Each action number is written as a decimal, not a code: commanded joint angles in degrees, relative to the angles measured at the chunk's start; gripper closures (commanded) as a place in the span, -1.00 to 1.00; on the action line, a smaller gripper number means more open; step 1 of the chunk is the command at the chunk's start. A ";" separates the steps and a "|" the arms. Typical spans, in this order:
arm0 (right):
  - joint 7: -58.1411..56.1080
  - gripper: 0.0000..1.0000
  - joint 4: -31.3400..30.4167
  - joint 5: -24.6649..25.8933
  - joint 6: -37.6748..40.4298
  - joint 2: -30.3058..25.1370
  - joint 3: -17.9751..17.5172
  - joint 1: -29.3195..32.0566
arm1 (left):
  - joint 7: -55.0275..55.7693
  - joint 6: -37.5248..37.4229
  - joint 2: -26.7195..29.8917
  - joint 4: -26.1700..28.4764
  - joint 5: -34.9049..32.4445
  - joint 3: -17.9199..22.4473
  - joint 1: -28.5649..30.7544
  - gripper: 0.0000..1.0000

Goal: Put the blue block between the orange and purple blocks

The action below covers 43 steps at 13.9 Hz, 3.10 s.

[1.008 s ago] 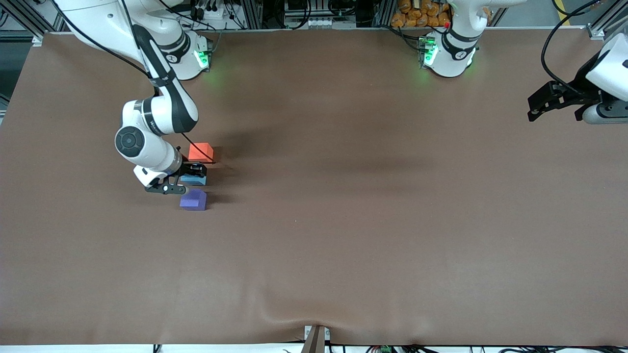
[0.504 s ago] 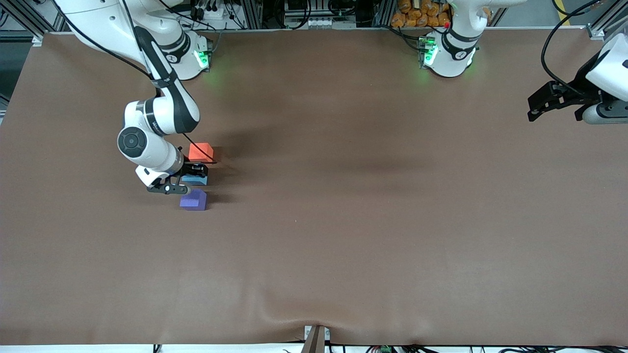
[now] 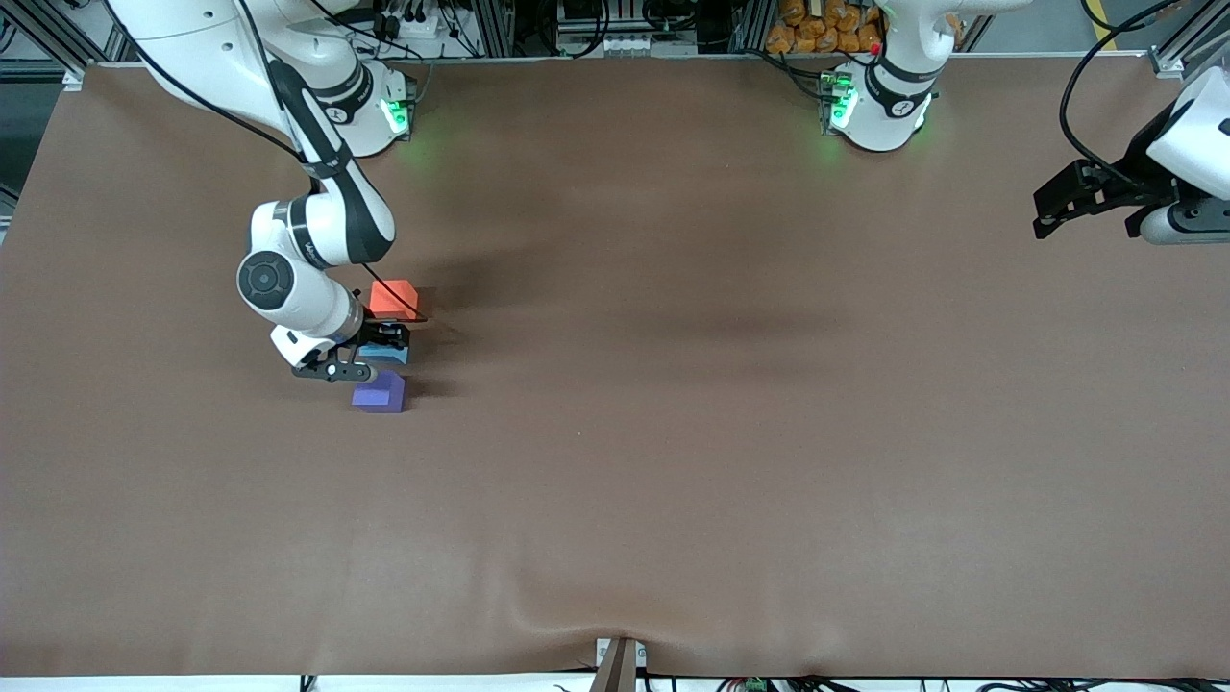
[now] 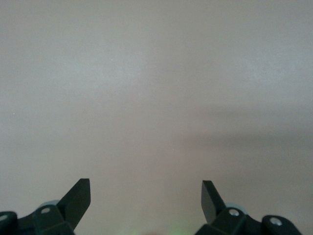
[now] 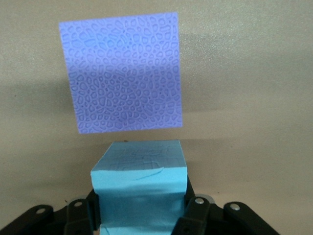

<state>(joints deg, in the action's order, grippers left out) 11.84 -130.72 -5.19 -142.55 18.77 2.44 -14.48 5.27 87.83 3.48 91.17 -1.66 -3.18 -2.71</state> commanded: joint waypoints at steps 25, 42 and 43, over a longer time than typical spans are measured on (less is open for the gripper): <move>-7.18 -1.00 49.48 0.71 56.84 -2.78 0.28 13.33 | -0.87 -0.65 -0.05 -0.73 1.05 -0.25 0.78 -1.00; -8.23 -1.00 41.70 6.77 59.24 -23.42 -1.56 16.95 | -1.14 -0.73 -0.05 -0.65 1.05 -0.25 1.57 -1.00; -8.32 -1.00 41.34 6.78 59.06 -23.78 -1.56 16.60 | -1.14 -0.82 0.04 -0.65 1.05 -0.25 1.57 -1.00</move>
<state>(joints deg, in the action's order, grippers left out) 3.97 -83.97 0.25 -81.04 -1.19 1.79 1.86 5.27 87.83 3.46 91.22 -1.66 -3.03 -1.96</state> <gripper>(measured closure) 0.000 0.000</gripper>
